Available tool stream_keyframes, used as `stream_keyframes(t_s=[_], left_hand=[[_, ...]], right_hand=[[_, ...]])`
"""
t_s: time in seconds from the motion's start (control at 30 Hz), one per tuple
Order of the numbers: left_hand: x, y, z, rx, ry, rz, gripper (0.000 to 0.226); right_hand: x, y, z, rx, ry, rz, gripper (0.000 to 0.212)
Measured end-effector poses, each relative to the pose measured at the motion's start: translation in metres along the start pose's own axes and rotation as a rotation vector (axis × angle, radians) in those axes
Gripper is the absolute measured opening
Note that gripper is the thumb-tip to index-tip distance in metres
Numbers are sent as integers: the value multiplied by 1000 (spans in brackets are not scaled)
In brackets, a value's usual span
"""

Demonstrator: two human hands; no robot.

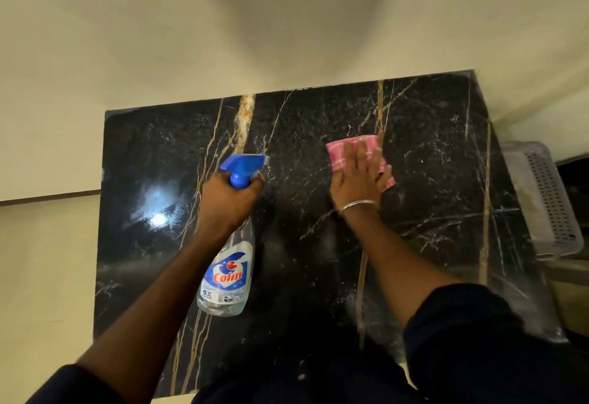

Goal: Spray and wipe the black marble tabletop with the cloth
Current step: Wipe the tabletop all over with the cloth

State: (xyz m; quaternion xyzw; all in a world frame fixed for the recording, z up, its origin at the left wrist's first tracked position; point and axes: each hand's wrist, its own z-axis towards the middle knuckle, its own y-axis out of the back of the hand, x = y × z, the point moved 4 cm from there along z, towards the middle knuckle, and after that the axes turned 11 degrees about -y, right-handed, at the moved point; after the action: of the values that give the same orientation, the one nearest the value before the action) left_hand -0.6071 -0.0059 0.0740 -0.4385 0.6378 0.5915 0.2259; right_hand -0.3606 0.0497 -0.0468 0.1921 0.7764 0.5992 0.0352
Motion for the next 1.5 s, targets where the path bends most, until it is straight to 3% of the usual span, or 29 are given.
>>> stream_keyframes(t_s=[0.17, 0.3, 0.57, 0.8, 1.0, 1.17, 1.23, 1.37, 1.5], left_hand=[[0, 7, -10, 2, -45, 16, 13], [6, 16, -13, 21, -36, 29, 17], [14, 20, -13, 76, -35, 42, 32], [25, 42, -22, 15, -48, 18, 24], [52, 61, -38, -12, 25, 52, 31], [60, 64, -43, 8, 26, 74, 30], [61, 63, -43, 31, 23, 66, 33], [53, 57, -43, 62, -29, 88, 25], [53, 54, -44, 84, -74, 61, 28]], right_hand=[[84, -41, -90, 94, 358, -115, 65], [67, -37, -86, 125, 497, -163, 61], [-54, 6, -12, -20, -31, -48, 63], [-13, -7, -35, -12, -222, 95, 68], [101, -58, -137, 59, 209, 34, 66], [81, -63, -140, 59, 533, -112, 59], [45, -52, -123, 22, 437, -96, 59], [-36, -26, -83, -55, 31, -6, 70], [-46, -18, -71, -56, -192, 40, 71]])
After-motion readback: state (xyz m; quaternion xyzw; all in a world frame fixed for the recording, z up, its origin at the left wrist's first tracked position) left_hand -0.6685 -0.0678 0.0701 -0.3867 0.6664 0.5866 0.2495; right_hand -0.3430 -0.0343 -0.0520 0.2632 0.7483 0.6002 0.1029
